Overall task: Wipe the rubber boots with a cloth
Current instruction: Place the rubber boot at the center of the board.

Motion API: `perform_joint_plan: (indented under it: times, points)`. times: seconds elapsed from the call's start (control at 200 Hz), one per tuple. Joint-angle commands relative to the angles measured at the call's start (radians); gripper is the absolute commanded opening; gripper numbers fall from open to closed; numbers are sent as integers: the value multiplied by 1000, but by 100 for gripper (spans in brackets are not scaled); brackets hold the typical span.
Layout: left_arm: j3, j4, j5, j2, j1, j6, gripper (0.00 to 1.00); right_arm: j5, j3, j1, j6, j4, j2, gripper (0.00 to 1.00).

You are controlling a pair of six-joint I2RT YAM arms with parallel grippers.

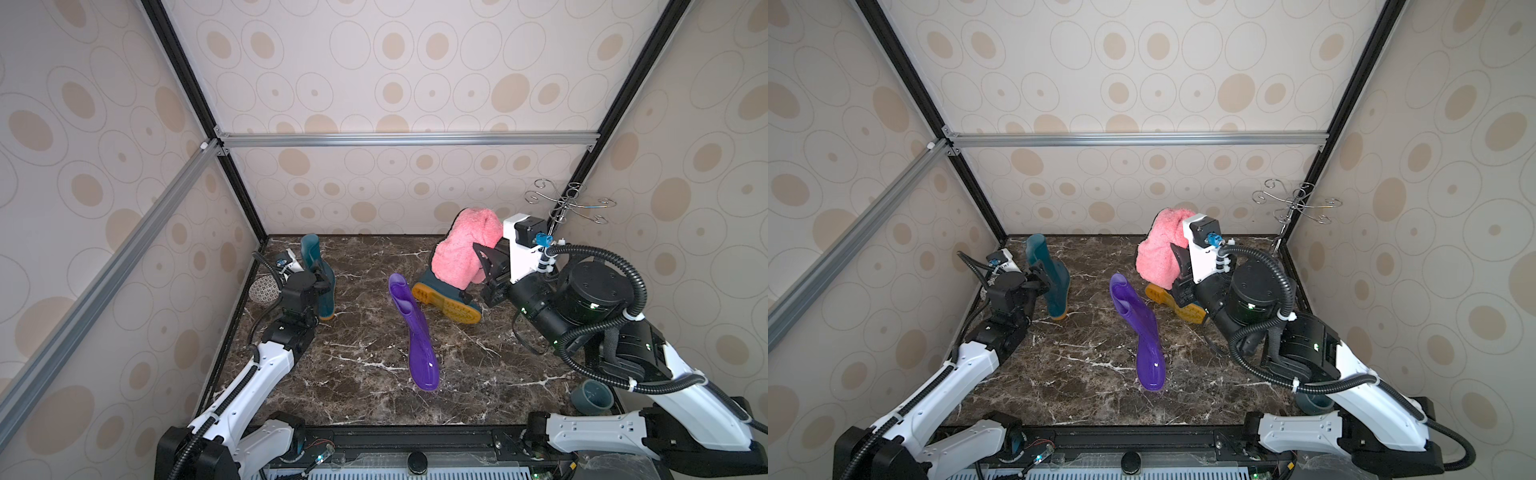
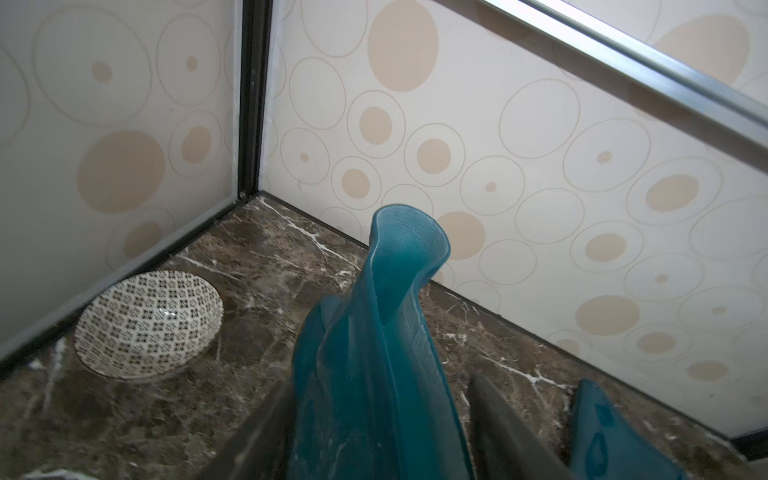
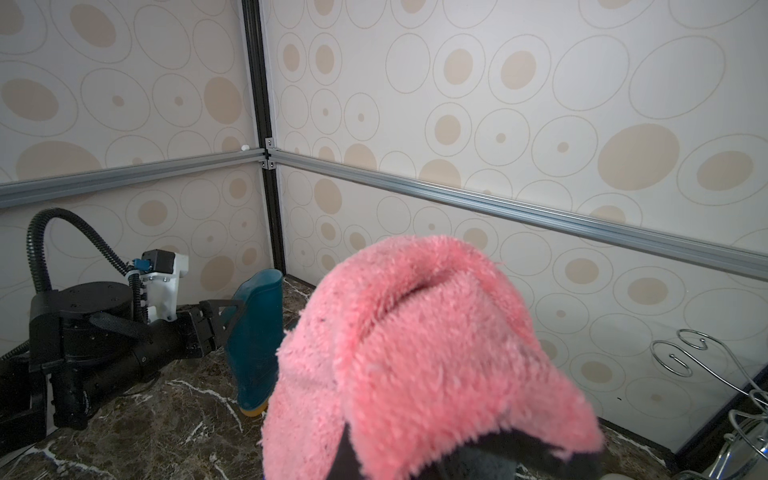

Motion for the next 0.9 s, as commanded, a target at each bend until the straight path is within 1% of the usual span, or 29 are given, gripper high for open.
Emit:
perform_joint_plan:
  times: [0.0,0.045,0.13,0.25,0.285,0.32,0.405,0.48,0.58,0.67,0.82,0.895]
  points:
    - [87,-62,2,-3,1,21,77,11,-9,0,3,11,-13,0]
    - [101,-83,-2,-10,-1,22,79,16,-12,-1,2,9,-13,0]
    - [147,-147,-3,-15,-2,17,87,27,-17,0,-4,6,-15,0]
    - [247,-269,19,-14,-15,9,88,52,-22,0,-13,3,-21,0]
    - [279,-300,37,-14,-27,16,86,65,-22,-1,-14,-5,-23,0]
    - [306,-338,16,-21,-51,14,85,87,-27,-2,-13,-11,-26,0]
    - [353,-396,-29,-53,-128,9,86,111,-67,-18,-1,-15,-50,0]
    - [391,-461,-13,-48,-207,-21,88,109,-93,-53,45,-54,-69,0]
    - [423,-521,-65,3,-387,-62,90,86,-128,-112,115,-112,-93,0]
    - [440,-552,-112,45,-525,-107,91,73,-160,-145,145,-134,-123,0]
    - [436,-575,-32,112,-643,-197,93,87,-177,-154,150,-164,-162,0]
    - [439,-596,-26,154,-701,-230,95,87,-178,-156,157,-183,-167,0]
